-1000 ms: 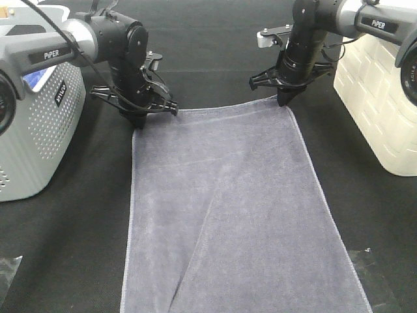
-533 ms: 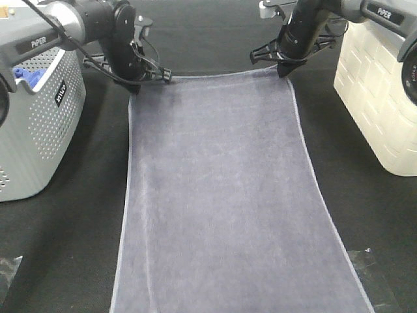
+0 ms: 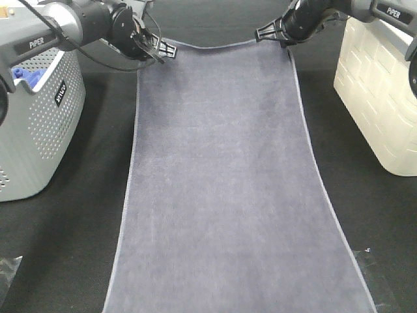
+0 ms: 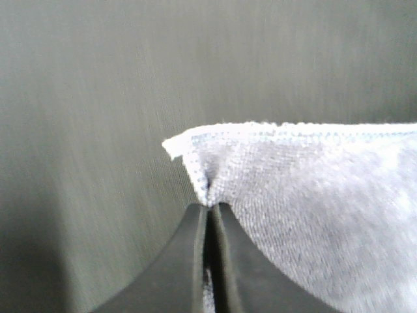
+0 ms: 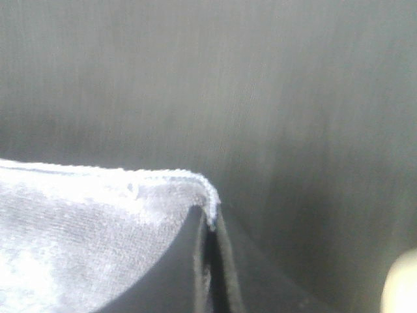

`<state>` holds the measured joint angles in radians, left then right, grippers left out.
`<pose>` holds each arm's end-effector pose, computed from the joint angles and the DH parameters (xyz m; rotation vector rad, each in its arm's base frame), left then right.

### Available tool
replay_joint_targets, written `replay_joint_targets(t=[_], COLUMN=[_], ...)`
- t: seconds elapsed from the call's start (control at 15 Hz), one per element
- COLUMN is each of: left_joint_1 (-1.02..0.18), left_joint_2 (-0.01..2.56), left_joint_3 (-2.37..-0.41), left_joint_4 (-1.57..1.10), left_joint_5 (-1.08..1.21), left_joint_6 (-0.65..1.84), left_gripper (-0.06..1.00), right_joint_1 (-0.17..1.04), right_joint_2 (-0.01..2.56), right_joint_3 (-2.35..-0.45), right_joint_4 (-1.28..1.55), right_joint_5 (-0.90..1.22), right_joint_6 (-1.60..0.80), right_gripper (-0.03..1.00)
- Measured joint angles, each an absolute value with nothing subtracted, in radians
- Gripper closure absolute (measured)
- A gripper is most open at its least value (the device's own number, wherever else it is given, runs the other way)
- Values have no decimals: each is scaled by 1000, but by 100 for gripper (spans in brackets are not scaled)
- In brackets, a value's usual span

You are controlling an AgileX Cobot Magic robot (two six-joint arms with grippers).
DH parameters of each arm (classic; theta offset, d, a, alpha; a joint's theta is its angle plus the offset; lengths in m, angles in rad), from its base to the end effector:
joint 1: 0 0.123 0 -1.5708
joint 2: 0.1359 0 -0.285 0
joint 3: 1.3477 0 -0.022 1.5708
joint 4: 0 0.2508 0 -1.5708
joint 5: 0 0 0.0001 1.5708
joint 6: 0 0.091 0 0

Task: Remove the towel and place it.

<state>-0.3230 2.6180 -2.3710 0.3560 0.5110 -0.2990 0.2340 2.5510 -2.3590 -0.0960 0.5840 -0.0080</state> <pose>0.5612 -0.1715 0.1587 0.2768 2.1861 0.0177 0.5633 0.1293 0.1861 -0.3340 2.2315 0.0183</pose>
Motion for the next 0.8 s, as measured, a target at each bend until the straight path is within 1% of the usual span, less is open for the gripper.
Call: replay_joint_targets(t=[0.2,0.33,0.47,0.8], left_joint_1=[-305,-302,-302,-271], left_joint_2=[2631,2645,2681,2744], left_joint_3=[-2371,-2371,-2371,-2371], left_joint_4=[375,395,446,456], left_joint_5=[439,417,355,148], left_joint_6=[-362,-379,-385,-438], left_gripper=[94,94,94,94], right_joint_1=[234,234,234,233], right_joint_2=[2582,2596,2639,2704], right_joint_3=[-2360,-2360,-2360,-2360], right_joint_4=[-108,-116,-143,-167], right_joint_5=[495,477,414,251], right_joint_6=[-10,-12,-12,-12], right_gripper=[97,97,97,97])
